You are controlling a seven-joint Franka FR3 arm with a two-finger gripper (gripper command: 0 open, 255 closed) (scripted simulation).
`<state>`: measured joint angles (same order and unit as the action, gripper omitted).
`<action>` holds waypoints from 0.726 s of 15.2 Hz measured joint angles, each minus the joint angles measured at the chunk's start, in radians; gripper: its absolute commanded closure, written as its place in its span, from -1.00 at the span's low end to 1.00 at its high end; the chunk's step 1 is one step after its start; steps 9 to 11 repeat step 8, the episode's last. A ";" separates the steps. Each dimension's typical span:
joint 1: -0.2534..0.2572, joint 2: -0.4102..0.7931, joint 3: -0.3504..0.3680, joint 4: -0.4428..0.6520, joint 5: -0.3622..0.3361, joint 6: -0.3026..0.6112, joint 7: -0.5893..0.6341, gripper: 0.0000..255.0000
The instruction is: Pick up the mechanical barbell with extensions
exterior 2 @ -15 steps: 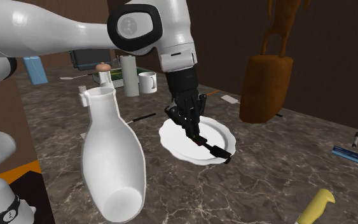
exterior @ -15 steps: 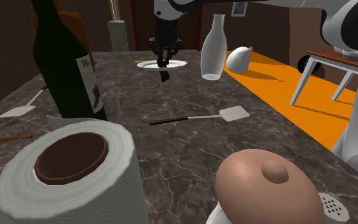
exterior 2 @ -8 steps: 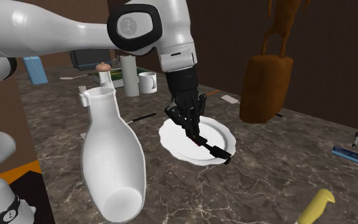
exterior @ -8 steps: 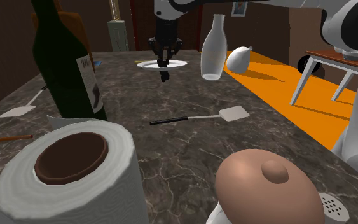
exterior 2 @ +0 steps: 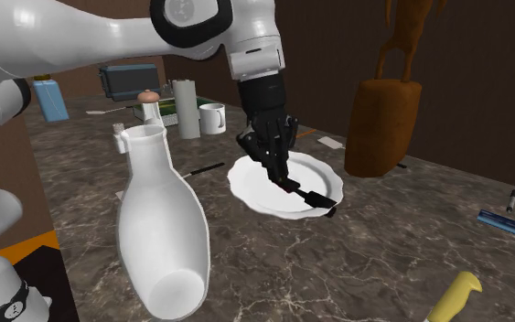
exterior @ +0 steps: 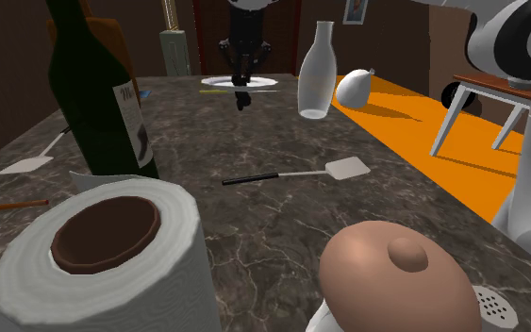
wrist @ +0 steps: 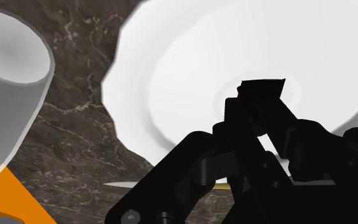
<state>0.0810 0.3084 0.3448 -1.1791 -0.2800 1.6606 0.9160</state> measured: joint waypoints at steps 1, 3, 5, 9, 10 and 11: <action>0.004 0.011 0.000 0.032 -0.004 -0.020 -0.004 1.00; 0.012 0.029 0.000 0.087 -0.010 -0.058 -0.009 1.00; 0.024 0.047 0.000 0.138 -0.017 -0.091 -0.010 1.00; 0.043 0.086 -0.002 0.239 -0.032 -0.154 -0.019 1.00; 0.043 0.086 -0.002 0.239 -0.032 -0.154 -0.019 1.00; 0.043 0.086 -0.002 0.239 -0.032 -0.154 -0.019 1.00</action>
